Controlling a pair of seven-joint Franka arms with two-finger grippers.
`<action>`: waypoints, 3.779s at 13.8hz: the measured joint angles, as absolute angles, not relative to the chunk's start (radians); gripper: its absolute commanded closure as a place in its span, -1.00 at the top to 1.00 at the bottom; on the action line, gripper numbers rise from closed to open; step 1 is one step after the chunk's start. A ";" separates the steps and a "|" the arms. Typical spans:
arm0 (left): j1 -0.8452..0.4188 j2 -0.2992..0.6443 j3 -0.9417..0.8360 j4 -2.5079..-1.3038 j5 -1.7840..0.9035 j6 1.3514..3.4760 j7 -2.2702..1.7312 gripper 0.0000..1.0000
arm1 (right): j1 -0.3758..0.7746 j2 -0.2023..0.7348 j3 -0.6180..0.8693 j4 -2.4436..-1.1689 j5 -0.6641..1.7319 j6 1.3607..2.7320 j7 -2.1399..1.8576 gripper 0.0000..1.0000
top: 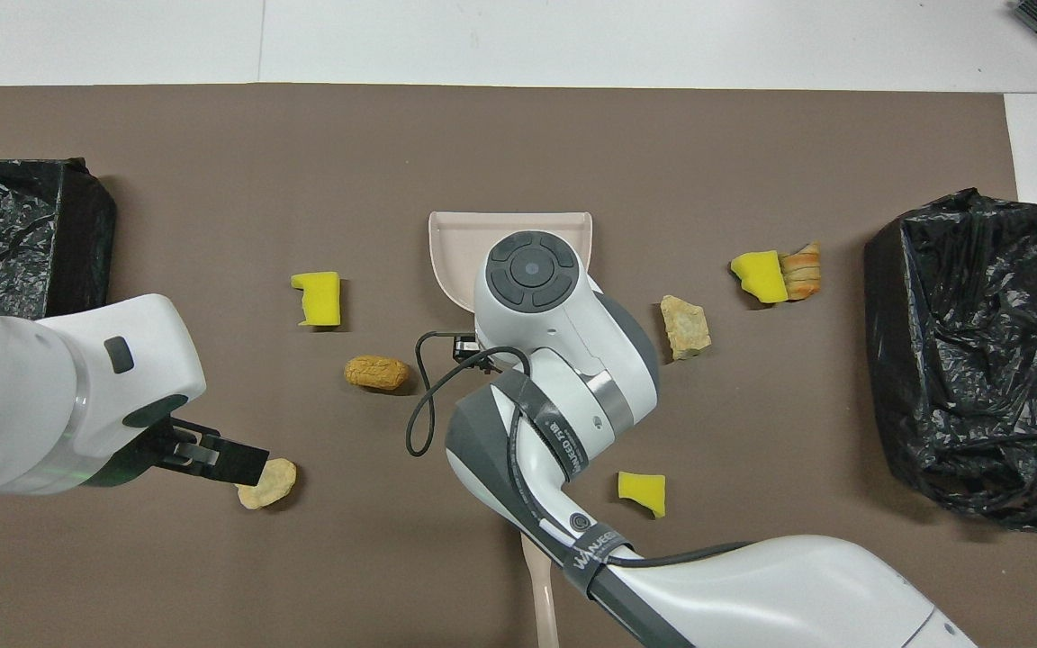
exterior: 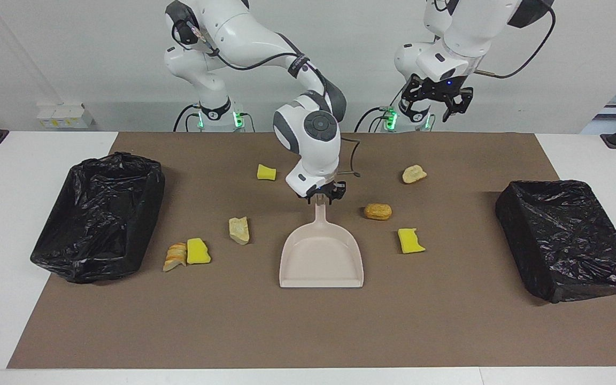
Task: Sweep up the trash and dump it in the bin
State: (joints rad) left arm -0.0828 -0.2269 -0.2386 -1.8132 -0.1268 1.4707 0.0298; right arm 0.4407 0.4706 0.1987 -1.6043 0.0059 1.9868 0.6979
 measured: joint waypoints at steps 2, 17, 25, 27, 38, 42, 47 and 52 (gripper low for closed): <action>-0.083 -0.227 -0.238 -1.813 -0.127 1.471 0.029 1.00 | 0.445 0.471 0.199 -1.616 0.003 1.988 0.697 -1.00; -0.154 -0.227 -0.273 -1.819 -0.181 1.480 -0.180 1.00 | 0.204 0.337 0.188 -1.598 -0.067 1.823 -0.187 -1.00; -0.560 -0.222 -0.286 -2.005 -0.196 1.727 -0.613 1.00 | 0.069 0.323 0.185 -1.616 -0.215 1.786 -0.763 -1.00; -0.659 -0.217 -0.287 -2.091 -0.196 1.832 -0.696 1.00 | 0.037 0.316 0.185 -1.656 -0.240 1.855 -0.878 -1.00; -0.855 -0.062 -0.283 -2.298 -0.198 2.174 -0.892 0.48 | 0.070 0.255 0.199 -1.831 -0.382 2.007 -1.108 -1.00; -0.877 -0.021 -0.283 -2.312 -0.198 2.191 -0.895 -0.48 | 0.083 0.252 0.199 -1.831 -0.383 2.007 -1.108 -1.00; -0.869 -0.001 -0.261 -2.296 -0.196 2.206 -0.896 -1.00 | 0.100 0.250 0.199 -1.835 -0.423 2.005 -1.108 -1.00; -0.816 -0.014 -0.245 -2.225 -0.099 2.109 -0.892 -1.00 | 0.109 0.249 0.198 -1.835 -0.424 2.005 -1.108 -1.00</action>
State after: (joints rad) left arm -0.8162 -0.0138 -0.2450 -2.2252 -0.0987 2.1085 -0.8920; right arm 0.1091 0.2490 0.1985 -1.8348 -0.4244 2.0049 -1.1084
